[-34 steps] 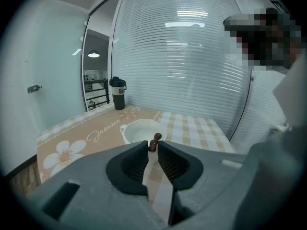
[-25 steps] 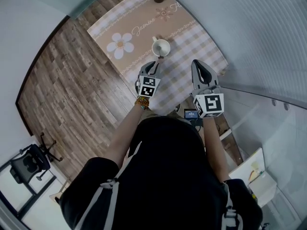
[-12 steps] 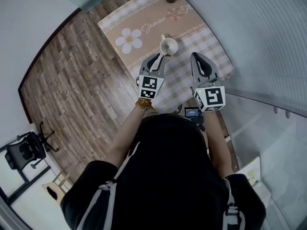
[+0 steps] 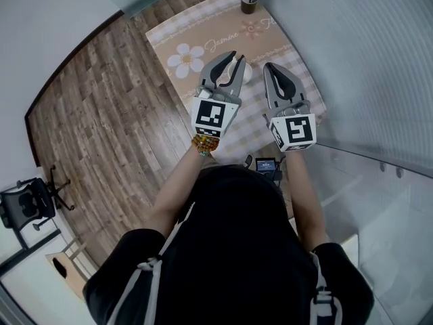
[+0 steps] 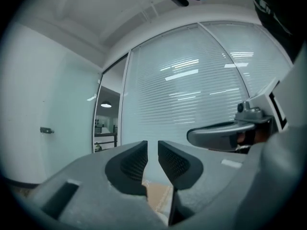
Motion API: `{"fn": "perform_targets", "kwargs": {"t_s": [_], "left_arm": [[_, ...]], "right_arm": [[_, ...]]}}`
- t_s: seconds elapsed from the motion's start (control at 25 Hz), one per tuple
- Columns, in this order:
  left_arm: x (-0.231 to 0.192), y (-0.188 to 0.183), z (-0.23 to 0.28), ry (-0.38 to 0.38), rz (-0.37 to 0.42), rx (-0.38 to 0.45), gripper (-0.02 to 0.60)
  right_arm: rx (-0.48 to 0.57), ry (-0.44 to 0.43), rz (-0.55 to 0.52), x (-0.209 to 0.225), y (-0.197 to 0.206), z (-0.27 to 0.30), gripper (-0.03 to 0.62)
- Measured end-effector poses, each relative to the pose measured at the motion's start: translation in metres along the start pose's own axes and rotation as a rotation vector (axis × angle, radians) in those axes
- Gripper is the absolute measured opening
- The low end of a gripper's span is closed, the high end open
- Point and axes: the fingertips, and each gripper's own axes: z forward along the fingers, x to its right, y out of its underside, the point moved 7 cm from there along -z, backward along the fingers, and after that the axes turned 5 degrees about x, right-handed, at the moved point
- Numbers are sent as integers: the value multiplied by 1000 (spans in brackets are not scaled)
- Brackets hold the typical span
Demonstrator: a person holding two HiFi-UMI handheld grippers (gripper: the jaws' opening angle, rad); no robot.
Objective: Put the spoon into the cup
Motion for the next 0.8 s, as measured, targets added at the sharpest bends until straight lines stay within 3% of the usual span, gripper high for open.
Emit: {"fn": "perform_targets", "kwargs": {"t_s": [0.28, 0.44, 0.8], "left_arm": [[5, -53, -13, -29, 78, 128, 64], [5, -65, -27, -58, 123, 142, 64], [2, -53, -45, -109, 98, 99, 64]], "right_arm": [[139, 21, -44, 1, -46, 7, 9], [186, 44, -74, -7, -58, 3, 9], [158, 56, -71, -22, -44, -1, 9]]}}
